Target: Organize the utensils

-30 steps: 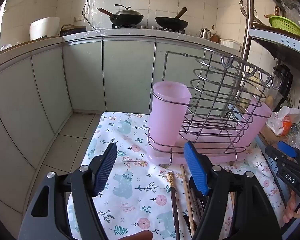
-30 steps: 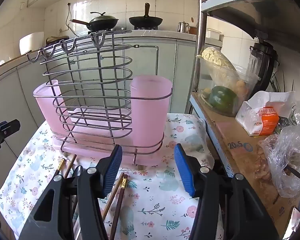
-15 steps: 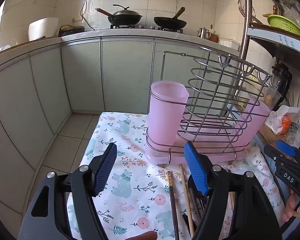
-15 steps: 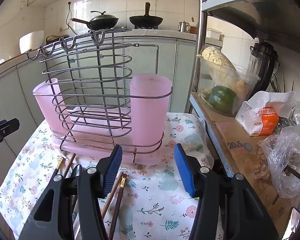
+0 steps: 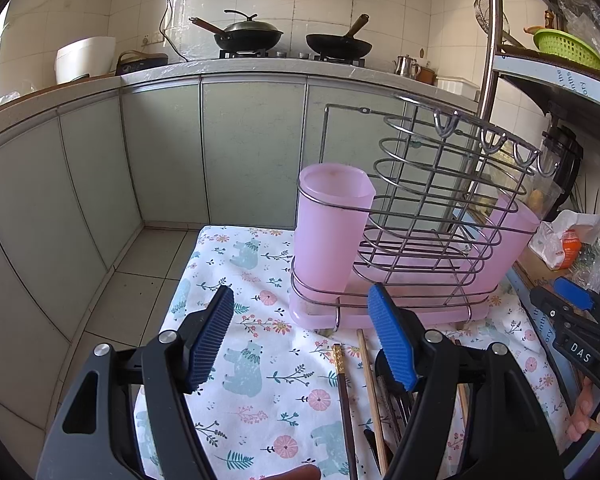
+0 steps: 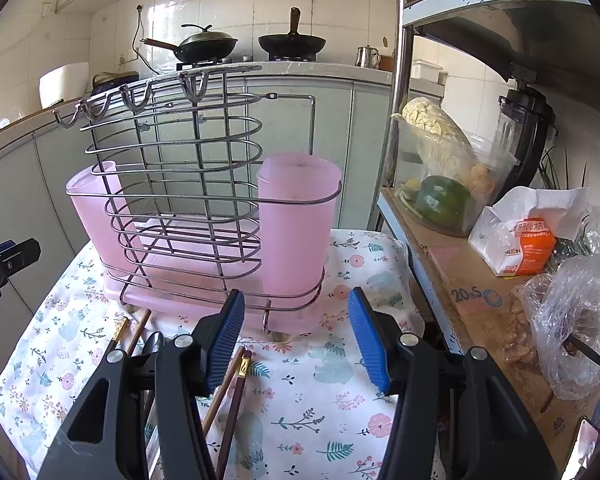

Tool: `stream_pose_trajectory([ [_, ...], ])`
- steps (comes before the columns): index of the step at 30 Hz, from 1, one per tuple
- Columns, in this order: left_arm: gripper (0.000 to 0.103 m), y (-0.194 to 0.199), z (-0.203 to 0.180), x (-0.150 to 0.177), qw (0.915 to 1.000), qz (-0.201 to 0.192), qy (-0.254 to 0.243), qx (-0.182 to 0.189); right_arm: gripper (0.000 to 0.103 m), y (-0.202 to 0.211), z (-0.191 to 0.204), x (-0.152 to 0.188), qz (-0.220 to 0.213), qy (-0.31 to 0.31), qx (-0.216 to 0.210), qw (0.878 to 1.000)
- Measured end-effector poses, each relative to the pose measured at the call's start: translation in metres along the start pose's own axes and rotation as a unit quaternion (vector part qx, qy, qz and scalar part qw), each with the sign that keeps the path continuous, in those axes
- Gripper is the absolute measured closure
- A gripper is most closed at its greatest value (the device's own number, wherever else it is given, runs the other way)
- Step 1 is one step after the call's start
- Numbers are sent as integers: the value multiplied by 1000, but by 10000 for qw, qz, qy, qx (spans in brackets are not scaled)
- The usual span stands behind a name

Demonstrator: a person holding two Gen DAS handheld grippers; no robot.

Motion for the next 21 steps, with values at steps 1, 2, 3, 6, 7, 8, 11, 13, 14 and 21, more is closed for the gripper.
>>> stream_pose_trajectory([
  [1, 33, 0, -1, 0, 10000, -1, -6, -4, 50, 0, 0, -1, -6, 9, 1, 10000],
  [2, 33, 0, -2, 0, 10000, -5, -10, -8, 50, 1, 0, -2, -13, 12, 1, 10000],
  [3, 33, 0, -3, 0, 10000, -7, -10, -10, 50, 1, 0, -2, -19, 12, -1, 10000],
  [6, 33, 0, 3, -2, 10000, 4, -17, 21, 50, 2, 0, -3, -32, 24, -5, 10000],
  [7, 33, 0, 3, -2, 10000, 10, -14, 20, 50, 2, 0, -4, -36, 30, -4, 10000],
  [8, 33, 0, 4, -3, 10000, 18, -5, 29, 50, 2, 0, -3, -36, 34, -4, 10000],
  [11, 33, 1, 5, -4, 10000, 25, -2, 33, 50, 3, 0, -3, -39, 33, 2, 10000],
  [13, 33, 1, 5, -5, 10000, 25, -9, 38, 50, 3, 0, -4, -34, 31, 2, 10000],
  [14, 33, 2, 5, -5, 10000, 20, -11, 39, 50, 3, 0, -3, -41, 30, -2, 10000],
  [21, 33, 1, 7, -3, 10000, 12, -6, 40, 50, 4, 0, -4, -57, 33, -7, 10000],
])
Point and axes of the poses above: each gripper's, at about its wrist camera, not at the fingertips, and y roughly against the way its jaws point, z to its left, x to its underside, the point moved 7 cm from there along -y, roughly the way its jaws point, and after that the axes turned 7 degrees about -y, right-handed, at the moved point
